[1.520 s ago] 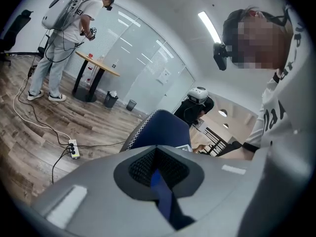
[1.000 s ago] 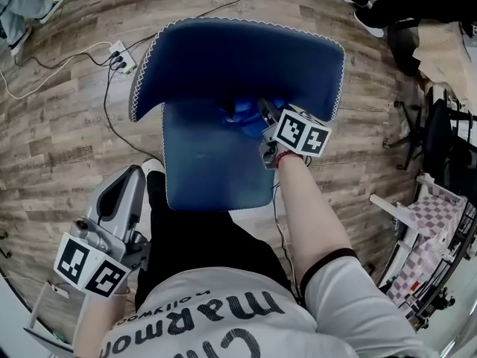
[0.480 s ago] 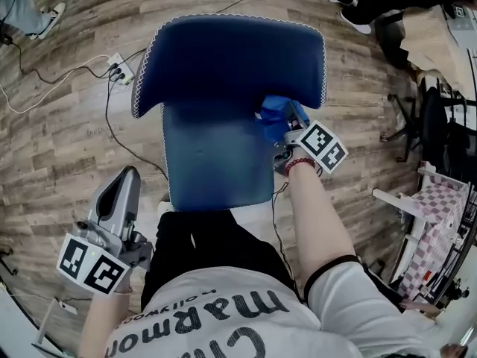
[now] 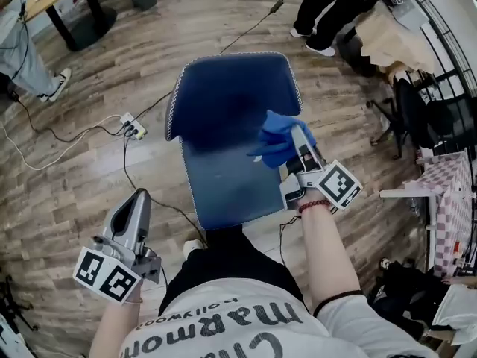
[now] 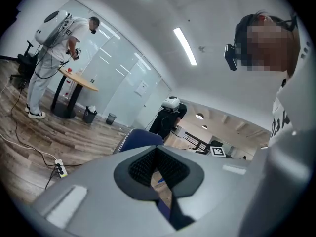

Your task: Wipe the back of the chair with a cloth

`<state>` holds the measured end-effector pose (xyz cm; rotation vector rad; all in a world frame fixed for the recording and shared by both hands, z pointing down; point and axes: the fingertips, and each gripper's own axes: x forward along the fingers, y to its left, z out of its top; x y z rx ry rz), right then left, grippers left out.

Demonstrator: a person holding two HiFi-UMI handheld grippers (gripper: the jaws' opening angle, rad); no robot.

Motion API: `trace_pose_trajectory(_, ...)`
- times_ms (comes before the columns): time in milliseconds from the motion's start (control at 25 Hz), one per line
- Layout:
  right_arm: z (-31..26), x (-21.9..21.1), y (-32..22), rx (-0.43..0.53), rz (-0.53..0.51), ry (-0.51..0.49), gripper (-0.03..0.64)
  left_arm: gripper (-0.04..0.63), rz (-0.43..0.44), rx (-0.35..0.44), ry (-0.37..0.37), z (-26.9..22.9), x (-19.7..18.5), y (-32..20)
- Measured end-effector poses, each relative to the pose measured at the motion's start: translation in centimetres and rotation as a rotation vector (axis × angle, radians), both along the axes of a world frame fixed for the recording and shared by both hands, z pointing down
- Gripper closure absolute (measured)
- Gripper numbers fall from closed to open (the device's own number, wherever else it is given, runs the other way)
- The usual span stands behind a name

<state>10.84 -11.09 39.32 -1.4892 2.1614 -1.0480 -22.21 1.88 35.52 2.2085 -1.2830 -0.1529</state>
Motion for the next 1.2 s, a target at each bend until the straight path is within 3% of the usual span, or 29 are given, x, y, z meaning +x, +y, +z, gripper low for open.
trace_pose_trajectory(160, -9.5, -1.8, 6.0, 0.171, -0.023, 0.019, 0.554, 0.588, 0.029, 0.058, -0.019, -2.9, -1.7, 3.8)
trace_pose_trajectory(400, -18.7, -2.7, 15.0, 0.329, -0.063, 0.018, 0.554, 0.588, 0.104, 0.142, -0.007, -7.5, 0.0, 7.6)
trace_pose_trajectory(640, -21.0, -1.5, 21.7, 0.326, -0.136, 0.131, 0.554, 0.589, 0.174, 0.241, 0.067, -13.3, 6.9, 9.8)
trace_pose_trajectory(840, -21.2, 0.3, 24.9, 0.338, -0.204, 0.174, 0.555, 0.589, 0.173, 0.315, 0.090, -16.3, 12.4, 11.2)
trace_pose_trajectory(1000, -20.8, 3.3, 26.3, 0.331, -0.203, 0.096, 0.554, 0.589, 0.179, 0.320, 0.095, -17.0, 16.1, 12.8)
trace_pose_trajectory(1200, -19.4, 7.3, 26.5, 0.291, -0.163, 0.154, 0.555, 0.589, 0.190, 0.310, 0.057, -16.4, 18.4, 13.8)
